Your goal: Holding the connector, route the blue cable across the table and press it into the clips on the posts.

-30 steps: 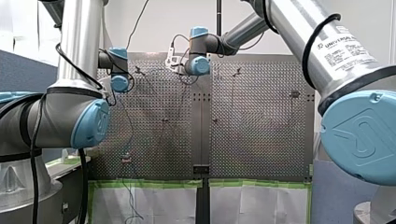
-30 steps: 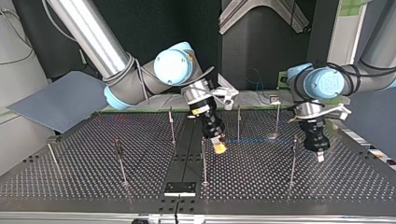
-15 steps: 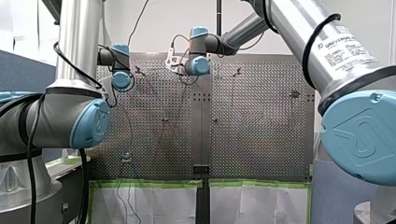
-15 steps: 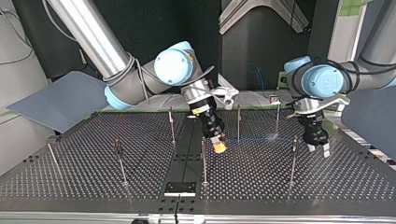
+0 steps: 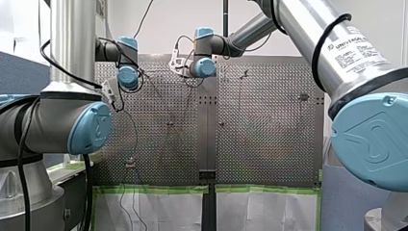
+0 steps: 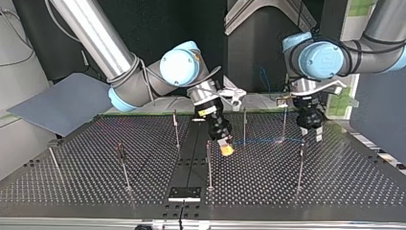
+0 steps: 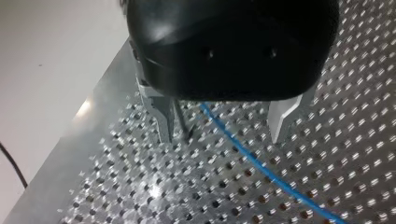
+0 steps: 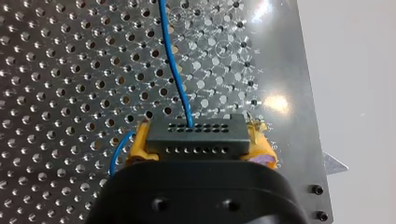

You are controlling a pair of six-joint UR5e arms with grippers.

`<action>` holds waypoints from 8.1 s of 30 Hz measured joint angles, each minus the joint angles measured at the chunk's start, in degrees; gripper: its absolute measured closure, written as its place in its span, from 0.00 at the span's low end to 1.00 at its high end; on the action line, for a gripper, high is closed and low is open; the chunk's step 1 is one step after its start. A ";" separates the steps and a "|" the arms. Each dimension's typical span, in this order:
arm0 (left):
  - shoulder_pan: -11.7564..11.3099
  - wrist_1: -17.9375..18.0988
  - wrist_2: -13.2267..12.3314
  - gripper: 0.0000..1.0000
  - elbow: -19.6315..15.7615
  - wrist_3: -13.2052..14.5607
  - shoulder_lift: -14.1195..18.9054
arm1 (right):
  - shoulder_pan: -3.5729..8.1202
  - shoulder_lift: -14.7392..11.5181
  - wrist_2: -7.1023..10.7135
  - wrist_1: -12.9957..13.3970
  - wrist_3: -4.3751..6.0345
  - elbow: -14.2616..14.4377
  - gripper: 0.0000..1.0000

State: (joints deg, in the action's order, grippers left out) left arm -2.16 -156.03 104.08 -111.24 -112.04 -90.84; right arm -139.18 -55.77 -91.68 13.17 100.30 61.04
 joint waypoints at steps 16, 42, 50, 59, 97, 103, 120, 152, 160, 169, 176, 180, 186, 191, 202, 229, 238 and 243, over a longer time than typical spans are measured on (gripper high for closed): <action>1.15 -8.10 -3.93 0.00 -1.06 2.83 8.08 | -0.11 0.00 -0.66 -0.64 0.00 0.00 1.00; 4.93 -12.98 -9.95 0.00 1.68 15.68 9.05 | 0.31 -0.01 -1.23 -1.12 0.00 0.00 1.00; 5.53 -11.03 -9.19 0.00 4.41 18.99 5.85 | 0.32 -0.01 -1.23 -1.19 0.00 0.00 1.00; 6.31 -8.05 -7.52 0.00 8.55 19.21 1.50 | 0.37 -0.02 -1.24 -1.13 0.00 -0.01 1.00; 7.20 -5.11 -2.20 0.99 3.64 13.76 -2.00 | -0.15 0.09 -2.38 -2.92 0.42 0.94 1.00; 7.44 -3.00 -1.69 0.99 0.65 13.69 -2.02 | -0.02 0.15 -2.68 -3.08 0.44 3.33 1.00; 7.85 1.83 -2.68 0.99 -3.69 13.50 -7.37 | 1.10 0.28 -3.59 -2.80 -0.32 10.69 1.00; 9.35 10.50 -5.28 0.99 -5.38 11.71 -19.29 | 1.52 8.20 -2.92 -1.10 -1.29 13.10 1.00; 9.05 13.37 -6.23 0.99 -5.16 11.59 -23.00 | 2.39 8.41 -1.65 0.63 -0.55 13.08 1.00; 8.03 14.88 -7.44 0.99 -3.96 10.98 -24.04 | 3.48 8.50 -1.32 0.85 -0.44 13.07 1.00; 8.06 13.41 -7.72 0.99 -3.89 11.13 -23.89 | 3.84 8.51 -0.87 0.97 -0.55 13.03 1.00; 8.09 12.86 -7.78 0.99 -3.86 11.15 -23.45 | 3.86 8.51 -0.74 0.99 -0.71 13.02 1.00; 8.37 11.72 -7.75 0.99 -3.86 11.24 -21.99 | 3.87 8.51 -0.27 1.17 -0.86 12.99 1.00; 8.19 12.61 -7.74 0.99 -3.80 10.72 -21.49 | 3.97 8.51 -0.11 1.32 -0.88 12.89 1.00; 8.87 11.21 -7.84 0.99 -3.92 12.04 -21.36 | 4.32 8.51 -0.09 1.34 -0.90 12.59 1.00; 8.67 9.80 -8.03 0.99 -3.69 11.42 -19.38 | 4.41 8.51 0.00 1.26 -0.88 11.55 1.00; 7.81 11.11 -8.34 0.99 -3.49 11.07 -19.71 | 4.53 8.51 0.00 1.26 -0.56 11.49 1.00; 7.50 12.11 -9.80 0.99 -2.54 10.06 -20.45 | 4.65 8.51 -0.05 1.28 -0.51 11.50 1.00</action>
State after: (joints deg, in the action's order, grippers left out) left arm 5.34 -143.92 94.28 -113.78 -101.98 -111.28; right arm -134.54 -47.25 -91.73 14.45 99.79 72.54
